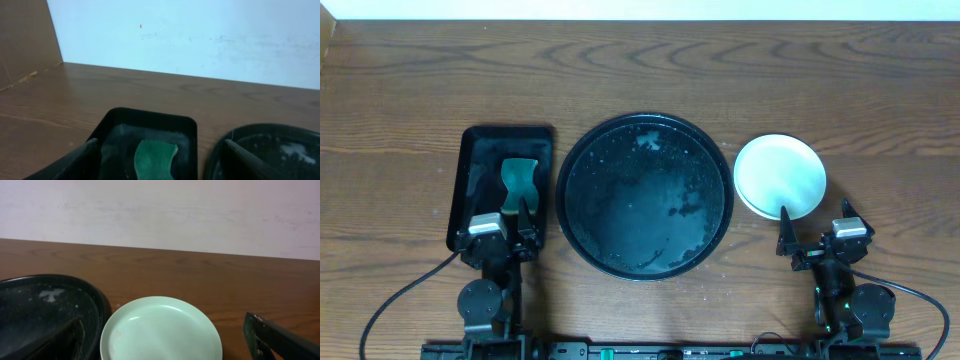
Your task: Clean dirty plates on tray and stack at the side
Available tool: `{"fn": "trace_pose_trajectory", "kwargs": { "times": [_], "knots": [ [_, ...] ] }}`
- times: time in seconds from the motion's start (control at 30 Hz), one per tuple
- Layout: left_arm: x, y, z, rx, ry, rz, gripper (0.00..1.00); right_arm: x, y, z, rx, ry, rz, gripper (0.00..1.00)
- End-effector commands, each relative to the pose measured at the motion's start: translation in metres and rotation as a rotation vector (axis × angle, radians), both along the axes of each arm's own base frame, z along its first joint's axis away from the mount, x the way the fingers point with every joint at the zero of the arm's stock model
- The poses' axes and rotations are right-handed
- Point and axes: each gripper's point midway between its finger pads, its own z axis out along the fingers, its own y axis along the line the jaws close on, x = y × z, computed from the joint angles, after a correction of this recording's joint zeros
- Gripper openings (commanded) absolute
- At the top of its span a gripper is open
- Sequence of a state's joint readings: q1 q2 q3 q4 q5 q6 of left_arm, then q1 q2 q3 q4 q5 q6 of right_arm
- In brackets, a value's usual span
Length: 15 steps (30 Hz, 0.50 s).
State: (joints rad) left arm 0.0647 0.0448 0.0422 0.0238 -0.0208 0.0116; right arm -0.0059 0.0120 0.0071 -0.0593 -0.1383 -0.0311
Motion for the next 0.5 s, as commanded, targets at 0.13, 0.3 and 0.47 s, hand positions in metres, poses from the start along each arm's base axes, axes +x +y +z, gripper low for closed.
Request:
{"fn": "trace_pose_trajectory", "kwargs": {
  "times": [0.13, 0.3, 0.47],
  "knots": [
    [-0.003, -0.001, -0.031, 0.027, 0.089, -0.01, 0.76, 0.0, 0.002, 0.0, -0.007, -0.002, 0.009, 0.99],
    [-0.003, -0.001, -0.033, 0.025, 0.096, -0.01, 0.76, 0.0, 0.002, 0.0, -0.007, -0.002, 0.009, 0.99],
    [-0.003, -0.001, -0.034, 0.025, 0.1, -0.011, 0.76, 0.0, 0.002, 0.0, -0.007, -0.002, 0.009, 0.99]
  ]
}}
